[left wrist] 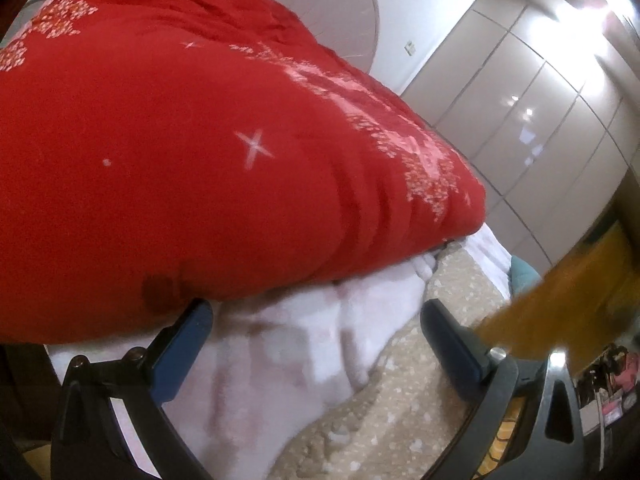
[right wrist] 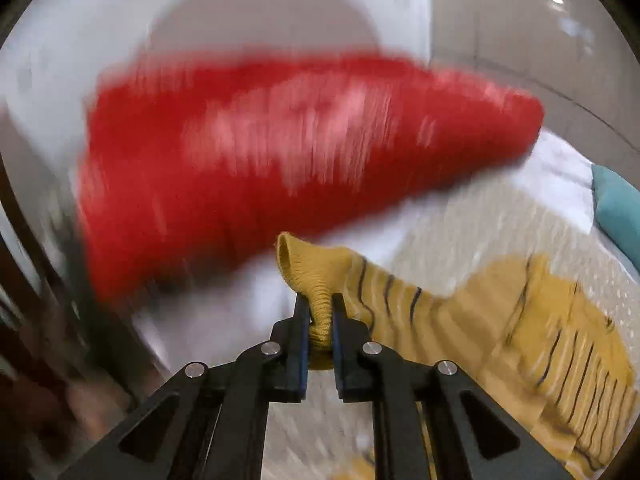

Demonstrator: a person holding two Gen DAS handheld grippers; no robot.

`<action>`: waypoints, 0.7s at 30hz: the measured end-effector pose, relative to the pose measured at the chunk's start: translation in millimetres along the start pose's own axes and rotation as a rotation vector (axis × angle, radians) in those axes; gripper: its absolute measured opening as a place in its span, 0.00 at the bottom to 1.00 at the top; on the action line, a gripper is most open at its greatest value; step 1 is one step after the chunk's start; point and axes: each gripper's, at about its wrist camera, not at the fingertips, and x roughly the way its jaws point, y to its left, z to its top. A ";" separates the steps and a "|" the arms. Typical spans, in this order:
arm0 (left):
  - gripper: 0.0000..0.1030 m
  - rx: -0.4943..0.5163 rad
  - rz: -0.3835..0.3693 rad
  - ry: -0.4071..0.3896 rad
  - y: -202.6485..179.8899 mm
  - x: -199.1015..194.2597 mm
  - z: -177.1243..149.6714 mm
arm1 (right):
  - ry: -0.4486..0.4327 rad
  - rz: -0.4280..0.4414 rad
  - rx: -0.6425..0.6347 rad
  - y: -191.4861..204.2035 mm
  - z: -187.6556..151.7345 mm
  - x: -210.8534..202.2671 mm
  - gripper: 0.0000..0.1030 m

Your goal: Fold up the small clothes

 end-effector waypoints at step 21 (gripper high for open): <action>1.00 0.196 -0.194 0.182 -104.1 37.7 -51.3 | 0.143 -0.695 0.885 -417.7 -168.2 -122.7 0.11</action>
